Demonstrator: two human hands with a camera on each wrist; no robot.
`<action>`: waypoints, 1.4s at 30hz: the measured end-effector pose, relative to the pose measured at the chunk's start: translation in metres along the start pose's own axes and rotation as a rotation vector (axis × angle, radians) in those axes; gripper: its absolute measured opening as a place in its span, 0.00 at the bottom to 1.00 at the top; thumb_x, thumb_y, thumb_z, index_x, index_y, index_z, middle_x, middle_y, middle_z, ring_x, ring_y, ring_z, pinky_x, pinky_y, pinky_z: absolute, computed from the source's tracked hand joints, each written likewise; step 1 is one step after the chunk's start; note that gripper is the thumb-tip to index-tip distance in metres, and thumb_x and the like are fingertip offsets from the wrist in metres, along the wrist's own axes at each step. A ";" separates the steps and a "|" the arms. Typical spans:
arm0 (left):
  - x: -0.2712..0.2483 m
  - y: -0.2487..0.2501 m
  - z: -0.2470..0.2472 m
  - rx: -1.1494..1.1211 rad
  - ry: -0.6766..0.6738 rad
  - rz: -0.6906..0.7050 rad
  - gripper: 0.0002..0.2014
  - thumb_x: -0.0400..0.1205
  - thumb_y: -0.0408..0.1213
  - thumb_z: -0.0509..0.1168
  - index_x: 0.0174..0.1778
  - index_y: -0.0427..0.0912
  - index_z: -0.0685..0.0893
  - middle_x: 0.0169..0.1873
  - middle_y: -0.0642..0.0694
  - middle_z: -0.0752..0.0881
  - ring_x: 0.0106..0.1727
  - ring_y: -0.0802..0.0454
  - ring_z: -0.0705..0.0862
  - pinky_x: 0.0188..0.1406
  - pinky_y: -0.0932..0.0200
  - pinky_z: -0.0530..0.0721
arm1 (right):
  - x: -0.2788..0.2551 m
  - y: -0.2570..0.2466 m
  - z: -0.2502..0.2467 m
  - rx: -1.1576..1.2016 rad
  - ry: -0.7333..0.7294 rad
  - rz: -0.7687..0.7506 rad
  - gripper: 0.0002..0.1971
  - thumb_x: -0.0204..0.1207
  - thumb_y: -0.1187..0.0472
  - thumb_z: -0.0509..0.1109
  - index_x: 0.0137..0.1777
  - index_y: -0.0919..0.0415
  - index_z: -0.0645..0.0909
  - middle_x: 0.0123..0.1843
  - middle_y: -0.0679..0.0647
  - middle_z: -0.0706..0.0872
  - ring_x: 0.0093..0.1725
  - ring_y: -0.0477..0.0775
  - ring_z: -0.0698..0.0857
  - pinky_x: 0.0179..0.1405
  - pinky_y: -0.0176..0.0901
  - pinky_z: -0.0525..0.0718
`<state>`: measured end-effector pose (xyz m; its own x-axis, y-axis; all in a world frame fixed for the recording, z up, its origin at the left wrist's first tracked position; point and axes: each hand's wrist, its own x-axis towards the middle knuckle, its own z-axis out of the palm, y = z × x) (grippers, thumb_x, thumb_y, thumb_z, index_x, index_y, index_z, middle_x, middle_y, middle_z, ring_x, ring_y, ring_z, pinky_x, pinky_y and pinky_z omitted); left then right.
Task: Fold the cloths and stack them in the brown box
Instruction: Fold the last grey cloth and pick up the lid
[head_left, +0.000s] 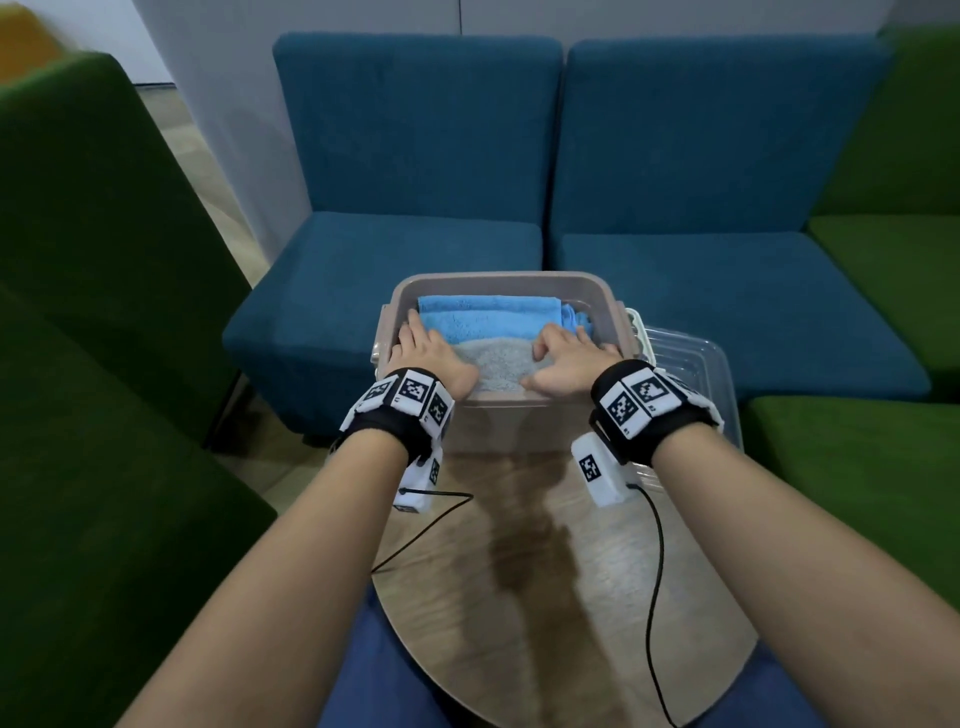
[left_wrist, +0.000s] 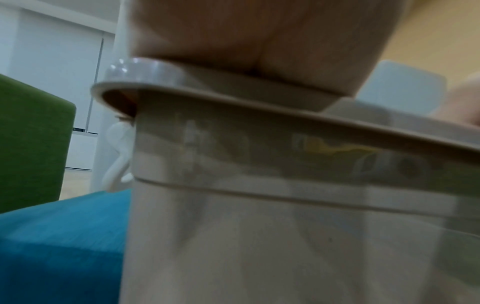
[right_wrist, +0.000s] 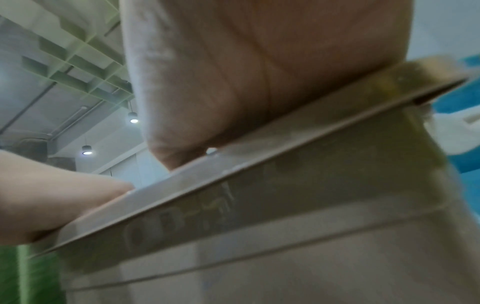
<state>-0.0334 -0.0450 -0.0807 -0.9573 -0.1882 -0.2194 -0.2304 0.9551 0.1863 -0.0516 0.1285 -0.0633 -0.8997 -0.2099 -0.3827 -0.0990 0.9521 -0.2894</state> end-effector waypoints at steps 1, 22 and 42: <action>0.001 0.000 0.000 -0.005 0.019 -0.007 0.37 0.80 0.44 0.59 0.81 0.31 0.56 0.84 0.37 0.43 0.84 0.40 0.47 0.82 0.48 0.52 | 0.001 -0.001 -0.002 0.005 -0.016 0.016 0.12 0.77 0.49 0.67 0.53 0.49 0.67 0.76 0.49 0.68 0.85 0.56 0.54 0.78 0.58 0.56; -0.024 0.006 0.010 -0.065 -0.033 0.359 0.30 0.89 0.53 0.41 0.82 0.39 0.64 0.83 0.42 0.62 0.83 0.47 0.59 0.82 0.50 0.54 | -0.018 -0.005 0.016 -0.093 0.006 -0.316 0.29 0.87 0.42 0.49 0.85 0.52 0.57 0.87 0.49 0.58 0.85 0.56 0.56 0.83 0.55 0.53; -0.025 -0.004 0.001 0.157 0.049 0.185 0.31 0.86 0.44 0.45 0.85 0.36 0.47 0.85 0.38 0.41 0.85 0.45 0.39 0.84 0.43 0.40 | -0.021 0.030 0.025 -0.407 0.268 -0.199 0.46 0.72 0.26 0.62 0.80 0.58 0.64 0.80 0.51 0.70 0.82 0.57 0.63 0.80 0.52 0.56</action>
<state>-0.0080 -0.0435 -0.0769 -0.9889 -0.0137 -0.1482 -0.0238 0.9975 0.0667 -0.0250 0.1556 -0.0853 -0.9186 -0.3817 -0.1020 -0.3881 0.9202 0.0511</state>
